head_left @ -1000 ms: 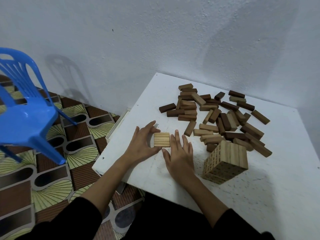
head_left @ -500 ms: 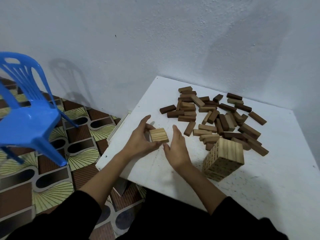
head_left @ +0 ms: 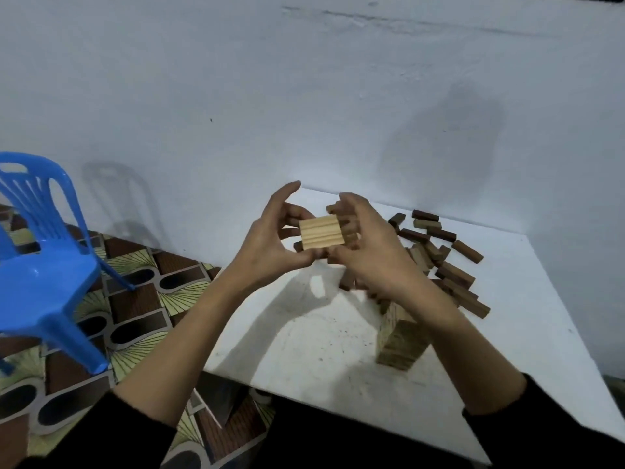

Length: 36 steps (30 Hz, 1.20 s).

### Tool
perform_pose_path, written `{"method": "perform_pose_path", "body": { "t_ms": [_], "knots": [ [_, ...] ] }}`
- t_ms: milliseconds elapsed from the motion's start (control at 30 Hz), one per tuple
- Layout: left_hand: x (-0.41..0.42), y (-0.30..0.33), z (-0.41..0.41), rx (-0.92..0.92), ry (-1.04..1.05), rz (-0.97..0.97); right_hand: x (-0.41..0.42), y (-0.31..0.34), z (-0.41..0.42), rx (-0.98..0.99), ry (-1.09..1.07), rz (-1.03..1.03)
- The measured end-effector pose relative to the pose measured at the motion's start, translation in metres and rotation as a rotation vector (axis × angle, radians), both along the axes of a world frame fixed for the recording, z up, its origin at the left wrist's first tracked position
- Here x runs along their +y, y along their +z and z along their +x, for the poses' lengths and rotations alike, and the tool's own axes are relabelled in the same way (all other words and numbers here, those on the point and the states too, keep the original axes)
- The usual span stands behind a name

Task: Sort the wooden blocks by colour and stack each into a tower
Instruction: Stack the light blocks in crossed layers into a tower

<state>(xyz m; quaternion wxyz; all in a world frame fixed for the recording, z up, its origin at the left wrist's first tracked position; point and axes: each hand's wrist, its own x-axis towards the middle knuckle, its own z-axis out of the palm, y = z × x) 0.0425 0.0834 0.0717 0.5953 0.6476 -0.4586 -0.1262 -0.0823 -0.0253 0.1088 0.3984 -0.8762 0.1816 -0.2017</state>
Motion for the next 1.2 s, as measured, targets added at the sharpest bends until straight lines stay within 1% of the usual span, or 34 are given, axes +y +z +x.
{"method": "perform_pose_path", "body": {
  "t_ms": [100,167,267,467,700,1200],
  "knots": [
    [-0.018,0.010,-0.021,0.018,-0.107,-0.006,-0.022,0.022,-0.035,0.046,0.078,0.060],
    [-0.034,0.009,-0.038,0.018,-0.181,0.020,-0.037,0.024,-0.062,0.071,0.059,0.043],
    [-0.049,0.003,-0.057,-0.002,-0.245,0.080,-0.053,0.013,-0.090,0.103,0.015,0.048],
    [-0.066,-0.012,-0.085,-0.019,-0.357,0.209,-0.062,-0.026,-0.128,0.039,-0.060,0.220],
    [-0.067,-0.018,-0.087,-0.047,-0.405,0.279,-0.061,-0.043,-0.138,0.044,-0.104,0.141],
    [-0.066,-0.030,-0.089,-0.073,-0.417,0.340,-0.064,-0.056,-0.139,0.112,-0.052,0.042]
  ]
}}
